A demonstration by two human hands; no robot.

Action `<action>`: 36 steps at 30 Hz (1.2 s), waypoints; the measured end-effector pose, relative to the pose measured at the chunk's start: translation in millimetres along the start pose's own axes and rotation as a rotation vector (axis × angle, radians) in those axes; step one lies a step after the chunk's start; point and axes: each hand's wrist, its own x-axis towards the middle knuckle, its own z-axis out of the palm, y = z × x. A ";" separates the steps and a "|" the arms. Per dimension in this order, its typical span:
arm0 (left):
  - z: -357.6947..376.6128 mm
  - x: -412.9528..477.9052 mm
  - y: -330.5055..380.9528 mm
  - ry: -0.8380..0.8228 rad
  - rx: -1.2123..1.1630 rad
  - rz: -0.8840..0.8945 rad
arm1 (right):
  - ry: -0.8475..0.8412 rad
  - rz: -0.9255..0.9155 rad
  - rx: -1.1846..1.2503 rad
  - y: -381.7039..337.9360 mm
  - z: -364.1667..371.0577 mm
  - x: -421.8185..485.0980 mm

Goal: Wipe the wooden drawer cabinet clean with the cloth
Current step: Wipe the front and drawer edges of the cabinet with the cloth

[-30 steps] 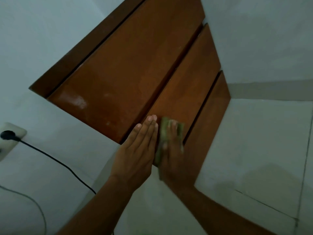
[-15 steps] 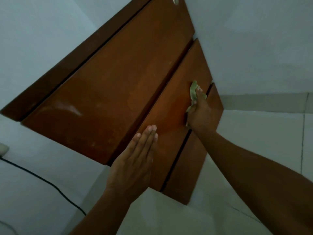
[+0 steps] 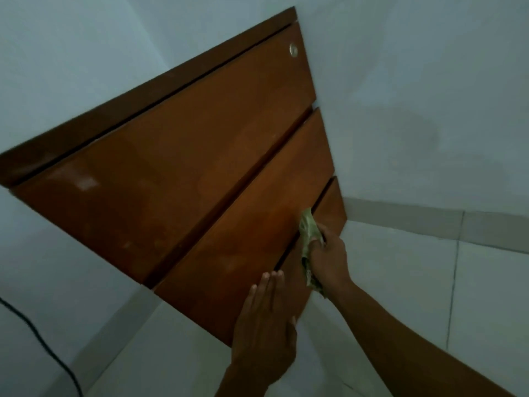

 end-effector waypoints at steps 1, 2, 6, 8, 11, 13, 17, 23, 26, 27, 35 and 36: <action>6.9 -3.6 4.5 0.018 -0.039 -0.038 | -0.016 -0.008 -0.032 3.0 -5.4 -1.1; 11.7 -6.3 10.0 0.030 -0.066 -0.073 | -0.031 -0.012 -0.059 5.5 -10.4 -2.4; 26.8 -8.1 29.2 0.107 -0.194 -0.186 | -0.058 -0.037 -0.111 17.3 -23.3 -6.1; 30.0 -5.3 36.0 0.126 -0.242 -0.242 | -0.065 -0.041 -0.119 18.9 -25.0 -10.0; 27.5 4.1 38.7 0.140 -0.252 -0.329 | -0.090 -0.057 -0.130 22.3 -23.3 -15.2; 24.7 8.8 38.0 0.152 -0.258 -0.341 | -0.107 -0.064 -0.138 25.1 -22.2 -16.2; 22.0 11.5 39.3 0.207 -0.228 -0.321 | -0.110 -0.071 -0.139 26.4 -20.5 -16.0; 8.7 22.2 45.3 0.168 -0.124 -0.389 | -0.122 -0.031 -0.120 29.5 -21.4 -13.1; 4.0 28.5 46.0 0.120 -0.126 -0.418 | -0.123 -0.015 -0.123 28.9 -25.2 -11.9; 2.8 30.9 46.1 0.099 -0.142 -0.428 | -0.118 -0.022 -0.134 30.1 -26.6 -9.6; -8.5 33.9 49.3 0.060 -0.362 -0.476 | -0.073 -0.087 -0.133 31.4 -42.2 2.5; -10.2 32.9 48.7 0.043 -0.390 -0.474 | -0.070 -0.104 -0.137 31.9 -43.1 1.7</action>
